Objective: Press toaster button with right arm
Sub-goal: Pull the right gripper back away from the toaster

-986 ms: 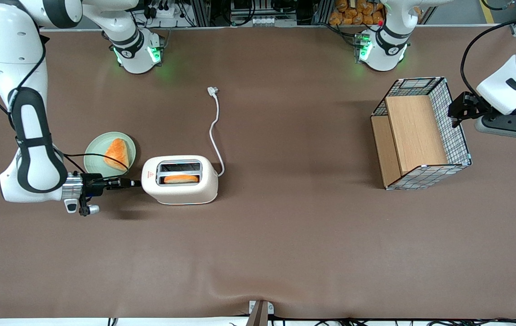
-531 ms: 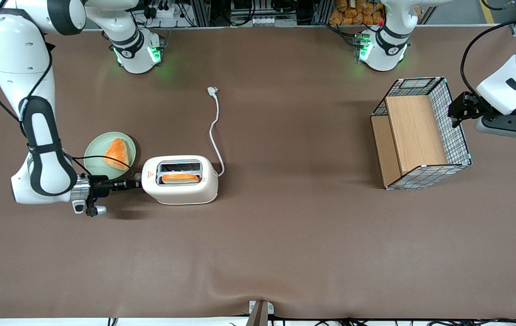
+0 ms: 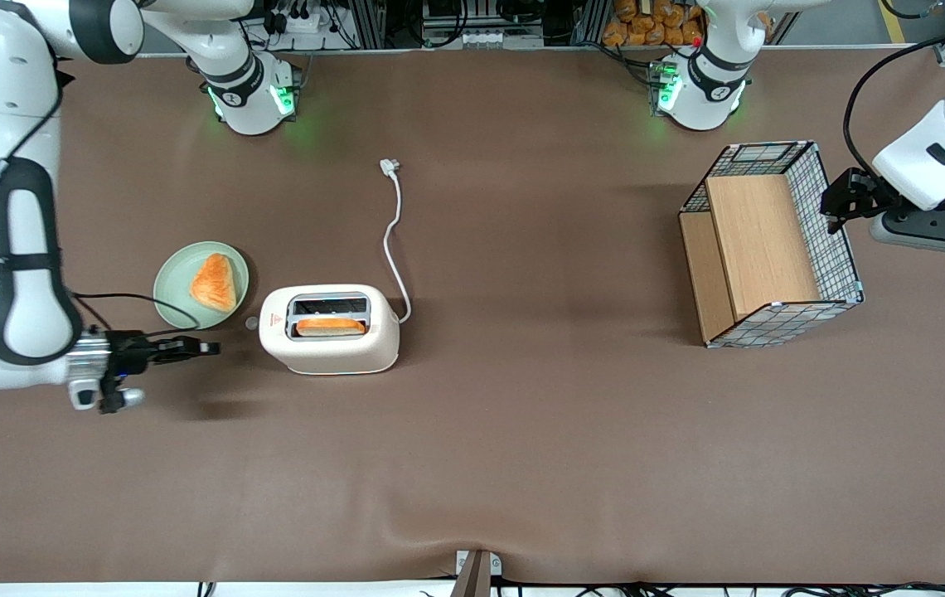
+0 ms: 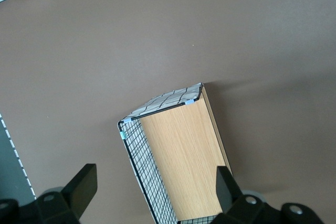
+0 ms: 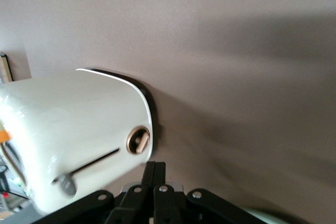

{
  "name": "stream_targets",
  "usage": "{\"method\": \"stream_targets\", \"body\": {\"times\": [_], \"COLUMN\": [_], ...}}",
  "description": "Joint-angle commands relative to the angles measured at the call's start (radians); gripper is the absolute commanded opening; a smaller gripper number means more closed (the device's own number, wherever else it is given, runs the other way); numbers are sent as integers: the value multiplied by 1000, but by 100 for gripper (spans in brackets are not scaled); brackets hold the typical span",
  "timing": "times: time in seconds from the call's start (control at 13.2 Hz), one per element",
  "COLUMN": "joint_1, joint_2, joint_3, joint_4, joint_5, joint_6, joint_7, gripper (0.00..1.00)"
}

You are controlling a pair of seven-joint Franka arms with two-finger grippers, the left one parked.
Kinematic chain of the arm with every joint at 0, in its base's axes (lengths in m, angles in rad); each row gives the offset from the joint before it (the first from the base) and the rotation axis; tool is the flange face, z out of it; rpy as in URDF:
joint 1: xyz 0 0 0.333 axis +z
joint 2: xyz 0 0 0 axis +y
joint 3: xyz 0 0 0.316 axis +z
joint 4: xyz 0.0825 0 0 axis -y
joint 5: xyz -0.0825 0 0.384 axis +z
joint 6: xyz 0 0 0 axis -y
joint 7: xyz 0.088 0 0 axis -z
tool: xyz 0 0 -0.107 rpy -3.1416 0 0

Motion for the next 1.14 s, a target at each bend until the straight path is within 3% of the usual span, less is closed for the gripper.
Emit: {"method": "stream_targets", "body": {"times": [0.0,0.08,0.23,0.3,0.46,0.53,0.61,0.68,0.83,1.06], "joint_1": [8,19,30,30,46,63,77,89,115,117], "joint_2": [-47,-79,-162,-177,-214,-237,-269,-297,-355,-395], "joint_3": [-18,-15,-16,-21,-19,-19,-19,-18,-15,-16], "joint_4": [120,150,153,156,177,191,193,193,188,182], "joint_5": [-114,-163,-186,-192,-266,-300,-336,-382,-491,-528], "joint_6": [-99,-123,-158,-171,-215,-229,-246,-257,-271,-297], "joint_7": [116,160,182,185,219,269,317,357,382,450], "gripper": [0,2,11,11,12,23,45,55,100,100]}}
